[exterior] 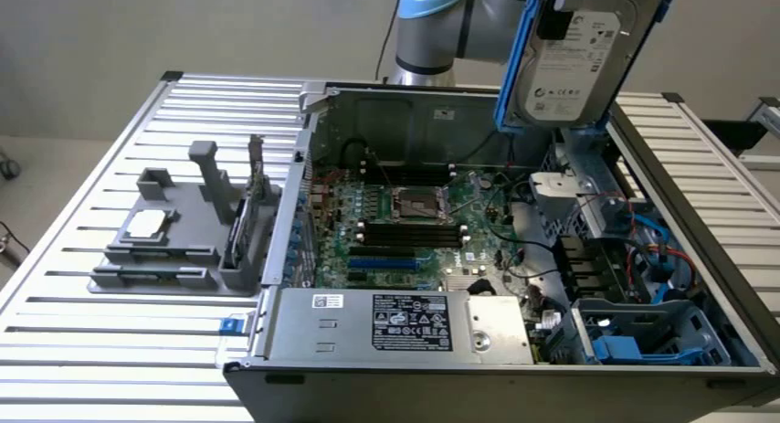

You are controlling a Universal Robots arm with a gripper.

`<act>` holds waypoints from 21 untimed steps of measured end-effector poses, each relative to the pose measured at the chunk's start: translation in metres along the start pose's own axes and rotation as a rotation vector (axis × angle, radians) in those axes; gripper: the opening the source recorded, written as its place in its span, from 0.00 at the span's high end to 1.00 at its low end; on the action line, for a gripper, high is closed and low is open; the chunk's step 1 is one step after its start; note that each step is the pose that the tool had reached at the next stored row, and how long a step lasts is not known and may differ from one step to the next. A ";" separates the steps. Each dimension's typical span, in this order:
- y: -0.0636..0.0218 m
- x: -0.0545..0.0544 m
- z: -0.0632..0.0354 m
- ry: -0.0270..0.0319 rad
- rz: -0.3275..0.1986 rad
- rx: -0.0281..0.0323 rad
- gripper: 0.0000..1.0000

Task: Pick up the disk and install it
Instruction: 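Pick up the disk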

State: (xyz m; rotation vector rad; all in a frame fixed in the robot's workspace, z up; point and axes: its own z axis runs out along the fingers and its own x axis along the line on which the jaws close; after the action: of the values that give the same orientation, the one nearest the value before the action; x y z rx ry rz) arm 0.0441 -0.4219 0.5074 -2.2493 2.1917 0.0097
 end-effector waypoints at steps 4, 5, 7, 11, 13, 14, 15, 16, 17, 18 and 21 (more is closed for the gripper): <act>-0.0042 0.011 0.0000 -0.0001 0.000 -0.0038 0.67; -0.0050 0.013 -0.0001 0.0000 0.000 -0.0049 0.67; -0.0067 0.018 -0.0001 -0.0001 0.000 -0.0068 0.67; -0.0095 0.029 -0.0001 -0.0002 0.000 -0.0102 0.67; -0.0110 0.034 -0.0002 -0.0002 0.001 -0.0120 0.67; -0.0117 0.037 -0.0002 -0.0002 0.001 -0.0129 0.67; -0.0125 0.039 -0.0002 -0.0002 0.001 -0.0138 0.67; -0.0132 0.042 -0.0002 -0.0004 0.001 -0.0146 0.67; -0.0139 0.045 -0.0003 -0.0002 0.001 -0.0154 0.67; -0.0147 0.047 -0.0003 -0.0003 0.001 -0.0162 0.67; -0.0170 0.055 -0.0003 -0.0004 0.001 -0.0185 0.67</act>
State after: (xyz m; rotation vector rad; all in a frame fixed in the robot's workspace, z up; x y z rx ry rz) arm 0.0626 -0.4766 0.5074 -2.2575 2.2016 0.0305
